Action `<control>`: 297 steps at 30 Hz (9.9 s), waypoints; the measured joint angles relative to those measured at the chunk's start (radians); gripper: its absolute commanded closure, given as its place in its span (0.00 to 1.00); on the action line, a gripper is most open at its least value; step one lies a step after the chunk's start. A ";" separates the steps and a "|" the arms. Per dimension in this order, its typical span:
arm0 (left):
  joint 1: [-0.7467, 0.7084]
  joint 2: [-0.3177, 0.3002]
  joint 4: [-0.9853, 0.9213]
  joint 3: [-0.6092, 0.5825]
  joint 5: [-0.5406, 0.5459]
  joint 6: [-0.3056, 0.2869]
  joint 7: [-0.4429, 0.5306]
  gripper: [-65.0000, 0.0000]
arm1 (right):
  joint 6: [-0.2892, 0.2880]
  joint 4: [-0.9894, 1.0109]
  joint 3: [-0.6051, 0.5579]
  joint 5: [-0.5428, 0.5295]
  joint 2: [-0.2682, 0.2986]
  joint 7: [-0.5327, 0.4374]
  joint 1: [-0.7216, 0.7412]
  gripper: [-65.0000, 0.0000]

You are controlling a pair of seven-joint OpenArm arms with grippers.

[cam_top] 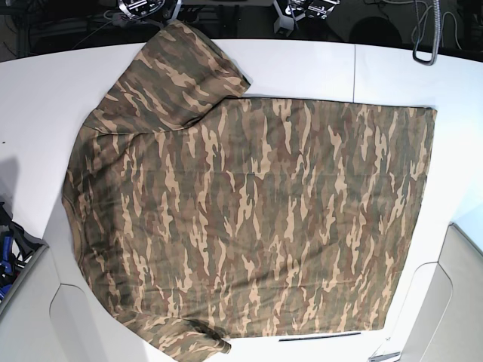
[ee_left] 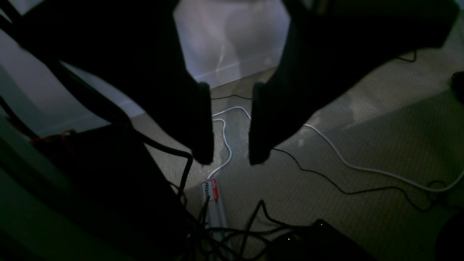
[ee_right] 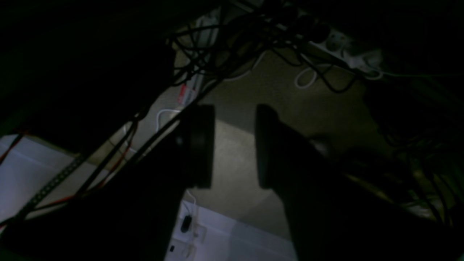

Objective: Fold the T-shirt properly

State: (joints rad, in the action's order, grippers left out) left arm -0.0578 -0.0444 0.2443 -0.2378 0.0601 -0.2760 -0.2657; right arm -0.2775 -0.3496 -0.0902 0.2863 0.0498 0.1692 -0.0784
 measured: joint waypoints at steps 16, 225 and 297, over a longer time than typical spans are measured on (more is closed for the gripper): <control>-0.092 -0.056 0.137 0.000 0.003 -0.179 0.004 0.72 | -0.067 -0.200 0.000 -0.014 0.034 0.003 -0.130 0.70; 0.285 -0.412 0.837 0.525 0.539 -0.196 -0.130 0.72 | -0.310 -0.745 0.472 -0.739 0.119 0.499 0.519 0.97; 0.223 -0.276 0.838 0.613 0.482 -0.045 -0.161 0.66 | -0.321 -0.663 0.718 -0.834 0.142 0.407 0.267 0.30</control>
State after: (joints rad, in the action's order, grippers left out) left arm 0.1654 -0.3206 1.0824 0.3752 0.5423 -0.3214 -0.4267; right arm -0.5983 -1.0122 0.6273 -0.5472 0.1913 0.5762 0.1890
